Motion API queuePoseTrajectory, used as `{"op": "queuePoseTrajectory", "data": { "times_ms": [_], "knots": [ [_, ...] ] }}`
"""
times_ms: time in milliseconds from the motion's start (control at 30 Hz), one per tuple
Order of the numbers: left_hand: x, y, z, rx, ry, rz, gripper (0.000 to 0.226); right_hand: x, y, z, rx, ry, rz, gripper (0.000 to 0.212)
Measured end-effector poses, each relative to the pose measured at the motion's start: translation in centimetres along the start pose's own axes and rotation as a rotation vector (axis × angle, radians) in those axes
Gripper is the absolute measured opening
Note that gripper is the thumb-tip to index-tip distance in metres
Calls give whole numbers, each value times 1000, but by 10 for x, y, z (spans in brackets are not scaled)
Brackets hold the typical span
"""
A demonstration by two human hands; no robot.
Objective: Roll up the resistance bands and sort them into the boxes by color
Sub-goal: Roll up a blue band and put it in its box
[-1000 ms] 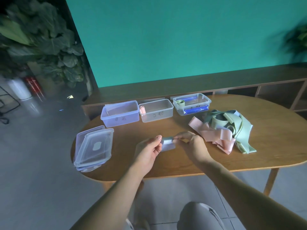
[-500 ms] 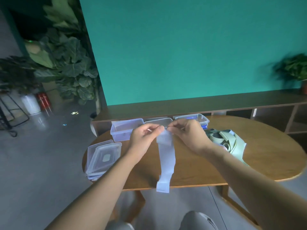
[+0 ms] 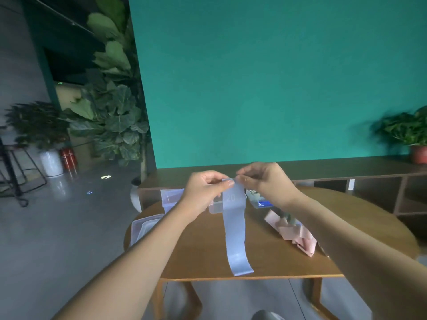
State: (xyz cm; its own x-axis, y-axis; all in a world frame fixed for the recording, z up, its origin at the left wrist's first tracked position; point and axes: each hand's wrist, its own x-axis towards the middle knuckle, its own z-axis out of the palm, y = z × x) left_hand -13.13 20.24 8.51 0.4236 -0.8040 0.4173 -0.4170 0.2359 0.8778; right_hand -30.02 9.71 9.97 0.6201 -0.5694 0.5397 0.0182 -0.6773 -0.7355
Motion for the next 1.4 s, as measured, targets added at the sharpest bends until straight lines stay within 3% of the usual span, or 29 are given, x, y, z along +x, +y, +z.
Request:
{"op": "queuePoseTrajectory", "data": {
  "times_ms": [300, 467, 667, 900, 1133, 1400],
  "knots": [
    [6, -30, -8, 118, -68, -58, 14, 6, 26, 14, -19, -72, 66, 11],
    [13, -104, 10, 283, -58, -148, 35, 5, 88, 43, -38, -249, 264, 43],
    [21, -171, 27, 222, -21, -228, 40, 8, 157, 65, 94, -180, 371, 13],
    [53, -213, 41, 159, 18, -232, 9, 34, 214, 79, 129, -104, 427, 11],
    [104, -280, 58, 349, 44, -135, 12, 69, 283, 101, -7, -37, 376, 11],
    [141, -358, 73, 410, 3, -152, 11, 92, 365, 130, -188, -29, 388, 17]
  ]
}}
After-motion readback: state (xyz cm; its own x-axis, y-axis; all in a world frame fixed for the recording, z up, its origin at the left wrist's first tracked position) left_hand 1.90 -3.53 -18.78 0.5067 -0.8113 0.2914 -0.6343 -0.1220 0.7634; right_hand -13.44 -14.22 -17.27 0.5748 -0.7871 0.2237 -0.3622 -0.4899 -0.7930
